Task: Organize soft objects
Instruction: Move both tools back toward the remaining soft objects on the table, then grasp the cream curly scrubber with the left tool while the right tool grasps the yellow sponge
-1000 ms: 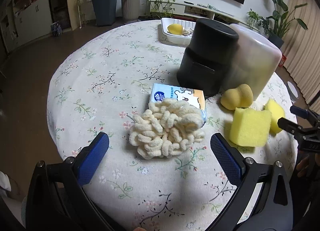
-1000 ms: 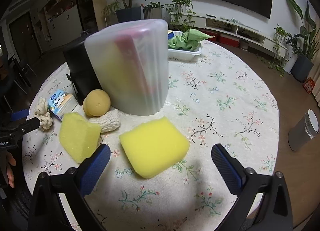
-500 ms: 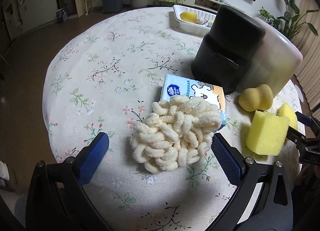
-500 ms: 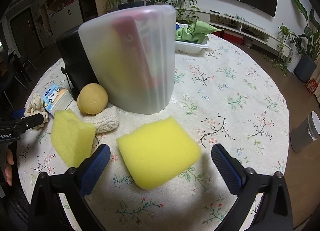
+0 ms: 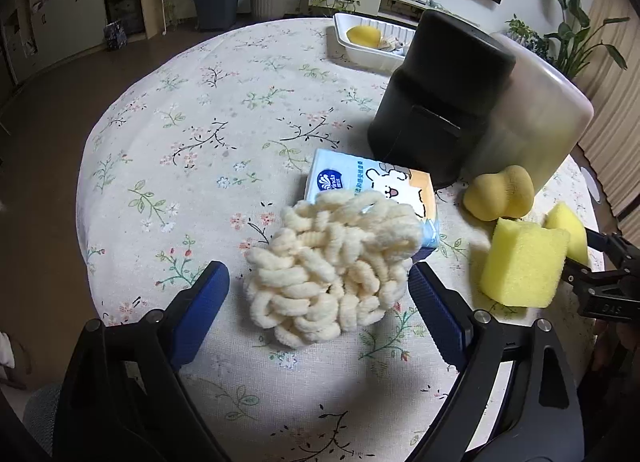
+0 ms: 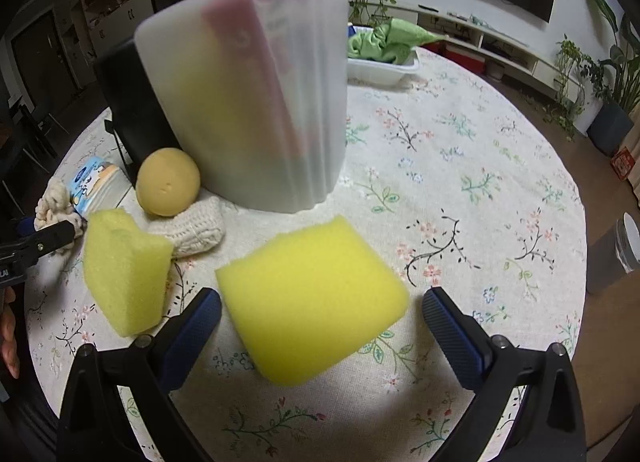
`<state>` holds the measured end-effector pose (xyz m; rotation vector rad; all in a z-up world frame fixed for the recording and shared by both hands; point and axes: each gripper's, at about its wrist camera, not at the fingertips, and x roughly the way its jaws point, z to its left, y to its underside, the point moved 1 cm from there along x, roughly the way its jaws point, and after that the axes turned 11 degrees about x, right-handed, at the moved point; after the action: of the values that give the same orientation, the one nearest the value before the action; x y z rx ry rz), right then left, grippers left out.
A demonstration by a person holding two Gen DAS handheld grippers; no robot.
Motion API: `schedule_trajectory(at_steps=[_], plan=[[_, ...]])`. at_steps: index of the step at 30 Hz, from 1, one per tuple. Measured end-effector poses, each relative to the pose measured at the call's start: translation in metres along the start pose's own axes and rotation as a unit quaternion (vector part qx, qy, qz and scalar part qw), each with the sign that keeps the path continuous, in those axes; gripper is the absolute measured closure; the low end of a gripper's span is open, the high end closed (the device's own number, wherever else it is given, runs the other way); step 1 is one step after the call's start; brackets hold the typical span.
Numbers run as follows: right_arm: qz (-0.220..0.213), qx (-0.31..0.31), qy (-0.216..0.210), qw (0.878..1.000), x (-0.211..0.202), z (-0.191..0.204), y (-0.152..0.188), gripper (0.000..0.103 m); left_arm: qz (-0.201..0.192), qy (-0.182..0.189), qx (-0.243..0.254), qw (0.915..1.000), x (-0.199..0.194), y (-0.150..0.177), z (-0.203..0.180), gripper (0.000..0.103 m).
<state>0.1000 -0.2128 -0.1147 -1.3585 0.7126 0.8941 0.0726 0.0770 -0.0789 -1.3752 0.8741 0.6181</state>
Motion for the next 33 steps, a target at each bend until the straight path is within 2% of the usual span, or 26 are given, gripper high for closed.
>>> schedule_trajectory(at_steps=[15, 21, 22, 25, 26, 27, 33], plan=[[-0.005, -0.002, 0.013, 1.0, 0.006, 0.001, -0.001, 0.0, 0.012, -0.009, 0.01, 0.9998, 0.003, -0.005, -0.008, 0.012], [-0.006, 0.002, 0.016, 1.0, 0.007, 0.001, -0.002, 0.0, 0.007, -0.018, 0.022, 0.9996, 0.003, -0.007, -0.014, 0.043], [-0.007, 0.002, 0.016, 1.0, 0.007, 0.001, -0.002, 0.0, 0.005, -0.016, 0.021, 0.9996, 0.002, -0.007, -0.014, 0.049], [-0.009, 0.003, 0.016, 1.0, 0.005, 0.001, -0.001, 0.003, 0.0, -0.007, 0.015, 0.9999, 0.001, -0.007, -0.012, 0.061], [-0.012, 0.002, 0.015, 1.0, 0.003, 0.002, 0.0, 0.011, -0.001, -0.005, 0.015, 0.9999, 0.001, -0.006, -0.011, 0.064], [-0.018, 0.002, 0.013, 1.0, 0.001, 0.002, 0.0, 0.026, -0.002, -0.003, 0.016, 0.9999, 0.0, -0.006, -0.012, 0.068], [-0.023, 0.005, 0.013, 1.0, -0.006, 0.0, 0.0, 0.039, -0.013, 0.002, 0.023, 0.9996, -0.007, -0.002, -0.016, 0.074]])
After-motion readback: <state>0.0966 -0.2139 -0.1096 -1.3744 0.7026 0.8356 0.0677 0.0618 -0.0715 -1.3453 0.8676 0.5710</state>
